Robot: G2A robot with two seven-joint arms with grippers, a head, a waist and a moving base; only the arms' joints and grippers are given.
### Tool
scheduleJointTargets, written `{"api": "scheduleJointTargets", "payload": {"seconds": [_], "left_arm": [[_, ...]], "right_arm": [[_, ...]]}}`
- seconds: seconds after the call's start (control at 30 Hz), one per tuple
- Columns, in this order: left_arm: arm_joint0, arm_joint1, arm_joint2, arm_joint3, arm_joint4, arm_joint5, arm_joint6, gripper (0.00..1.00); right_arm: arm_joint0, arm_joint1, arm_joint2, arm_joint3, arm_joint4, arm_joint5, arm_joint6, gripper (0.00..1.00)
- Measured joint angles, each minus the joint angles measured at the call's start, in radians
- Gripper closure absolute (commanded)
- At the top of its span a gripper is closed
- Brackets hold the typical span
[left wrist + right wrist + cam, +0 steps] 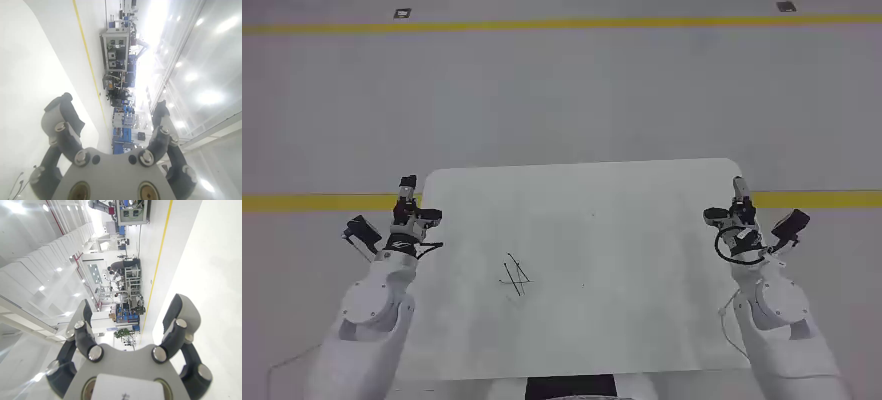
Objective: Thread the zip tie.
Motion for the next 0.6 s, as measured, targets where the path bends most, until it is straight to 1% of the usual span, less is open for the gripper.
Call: {"api": "scheduleJointTargets", "payload": {"seconds": [0.1, 0.13, 0.17, 0.23, 0.3, 0.4, 0.43, 0.5, 0.53, 0.6], "left_arm": [[0.000, 0.000, 0.000, 0.000, 0.000, 0.000, 0.000, 0.00], [0.000, 0.000, 0.000, 0.000, 0.000, 0.000, 0.000, 0.22], [0.000, 0.000, 0.000, 0.000, 0.000, 0.000, 0.000, 0.00], [0.000, 0.000, 0.000, 0.000, 0.000, 0.000, 0.000, 0.00], [0.000, 0.000, 0.000, 0.000, 0.000, 0.000, 0.000, 0.00], [0.000, 0.000, 0.000, 0.000, 0.000, 0.000, 0.000, 0.00], [0.000, 0.000, 0.000, 0.000, 0.000, 0.000, 0.000, 0.00], [0.000, 0.000, 0.000, 0.000, 0.000, 0.000, 0.000, 0.00], [0.000, 0.000, 0.000, 0.000, 0.000, 0.000, 0.000, 0.00], [0.000, 0.000, 0.000, 0.000, 0.000, 0.000, 0.000, 0.00]], "right_arm": [[0.000, 0.000, 0.000, 0.000, 0.000, 0.000, 0.000, 0.00], [0.000, 0.000, 0.000, 0.000, 0.000, 0.000, 0.000, 0.22], [0.000, 0.000, 0.000, 0.000, 0.000, 0.000, 0.000, 0.00], [0.001, 0.000, -0.001, -0.001, -0.001, 0.000, 0.001, 0.00], [0.015, 0.004, -0.018, -0.024, -0.031, 0.000, 0.028, 0.00], [0.048, 0.007, -0.061, -0.056, -0.180, 0.012, 0.107, 0.00], [0.060, 0.008, -0.084, -0.062, -0.245, 0.017, 0.125, 0.00], [0.077, 0.007, -0.125, -0.063, -0.337, 0.034, 0.143, 0.00], [0.089, 0.006, -0.158, -0.061, -0.390, 0.047, 0.155, 0.00], [0.102, 0.004, -0.204, -0.059, -0.442, 0.049, 0.184, 0.00]]}}
